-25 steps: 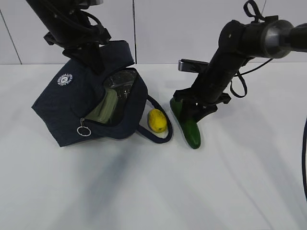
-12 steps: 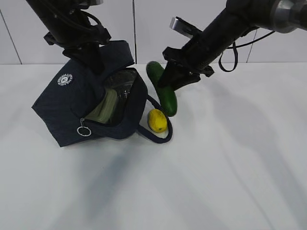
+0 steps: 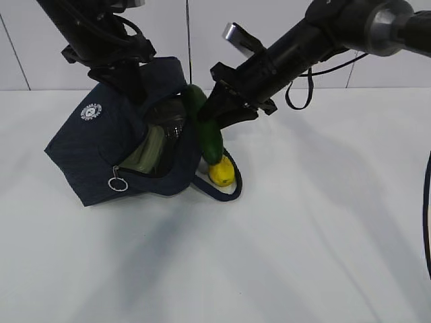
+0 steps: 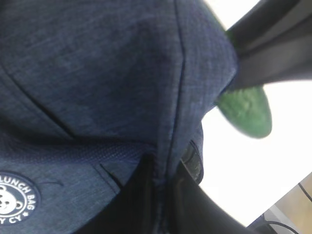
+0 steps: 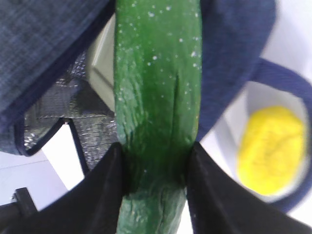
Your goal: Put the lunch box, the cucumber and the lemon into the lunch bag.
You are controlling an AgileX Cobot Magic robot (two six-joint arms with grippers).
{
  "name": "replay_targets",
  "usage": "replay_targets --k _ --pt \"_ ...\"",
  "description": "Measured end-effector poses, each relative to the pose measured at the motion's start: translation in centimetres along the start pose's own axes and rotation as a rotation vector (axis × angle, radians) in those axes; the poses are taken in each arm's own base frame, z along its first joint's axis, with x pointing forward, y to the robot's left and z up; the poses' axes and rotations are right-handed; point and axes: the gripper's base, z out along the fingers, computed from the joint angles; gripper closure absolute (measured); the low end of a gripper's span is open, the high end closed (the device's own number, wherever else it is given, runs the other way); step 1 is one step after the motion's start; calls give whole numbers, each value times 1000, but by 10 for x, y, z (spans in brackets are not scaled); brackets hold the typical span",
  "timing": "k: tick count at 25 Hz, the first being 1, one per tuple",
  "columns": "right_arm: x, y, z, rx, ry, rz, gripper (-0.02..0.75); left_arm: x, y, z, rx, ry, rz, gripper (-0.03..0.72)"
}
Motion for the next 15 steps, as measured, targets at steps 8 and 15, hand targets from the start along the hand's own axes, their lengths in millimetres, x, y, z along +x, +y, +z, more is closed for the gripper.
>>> replay_targets --k 8,15 --pt "-1 -6 30 -205 -45 47 456 0 0 0 0 -2 -2 673" --pt "-6 -23 57 -434 -168 130 456 0 0 0 0 -2 -2 673"
